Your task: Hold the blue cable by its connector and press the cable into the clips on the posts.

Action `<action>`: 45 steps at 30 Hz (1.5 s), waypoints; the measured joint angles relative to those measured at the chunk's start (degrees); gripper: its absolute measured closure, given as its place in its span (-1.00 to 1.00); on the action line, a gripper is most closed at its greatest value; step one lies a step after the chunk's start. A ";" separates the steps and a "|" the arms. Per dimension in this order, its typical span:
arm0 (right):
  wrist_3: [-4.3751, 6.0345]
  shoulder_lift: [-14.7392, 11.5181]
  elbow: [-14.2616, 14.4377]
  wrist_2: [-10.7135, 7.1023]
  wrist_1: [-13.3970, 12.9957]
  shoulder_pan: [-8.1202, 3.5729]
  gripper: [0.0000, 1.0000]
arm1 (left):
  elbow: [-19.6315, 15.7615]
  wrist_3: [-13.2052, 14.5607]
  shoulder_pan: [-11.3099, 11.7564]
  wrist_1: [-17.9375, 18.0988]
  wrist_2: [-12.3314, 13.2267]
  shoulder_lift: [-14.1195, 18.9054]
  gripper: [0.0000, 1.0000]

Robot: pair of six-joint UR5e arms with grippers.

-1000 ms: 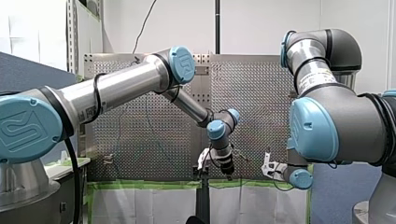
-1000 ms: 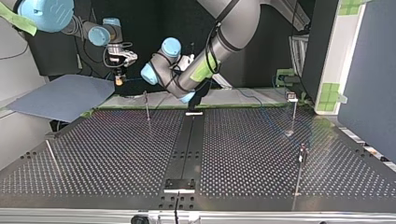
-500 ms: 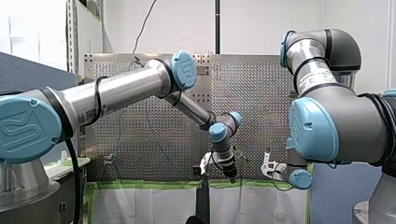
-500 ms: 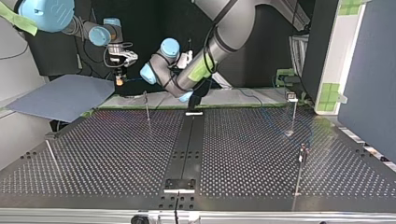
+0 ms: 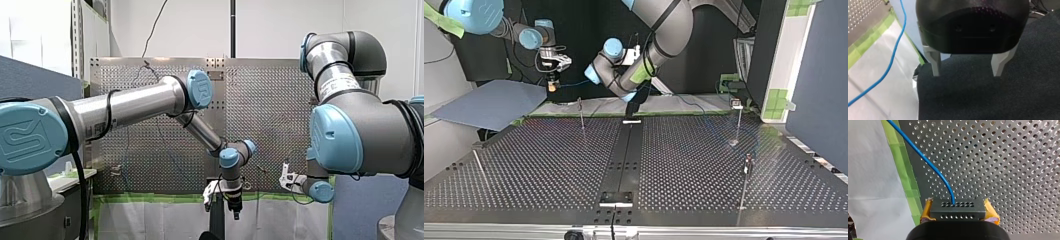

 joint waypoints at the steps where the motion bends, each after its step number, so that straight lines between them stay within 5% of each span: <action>1: 0.00 0.00 0.00 0.00 0.00 -0.01 1.00 | 0.12 0.06 -0.02 0.11 0.02 -0.01 -1.00; 19: -0.01 0.00 -0.02 0.00 0.00 0.02 1.00 | 5.06 2.25 0.12 -4.33 -0.31 0.86 -1.00; 33: 0.05 0.00 -0.34 0.00 0.20 0.52 1.00 | 9.38 -0.93 1.47 -3.39 0.03 0.75 -1.00; 45: 0.08 0.00 -0.53 0.00 0.44 1.05 1.00 | 13.44 1.15 1.66 -6.98 1.99 -3.72 -1.00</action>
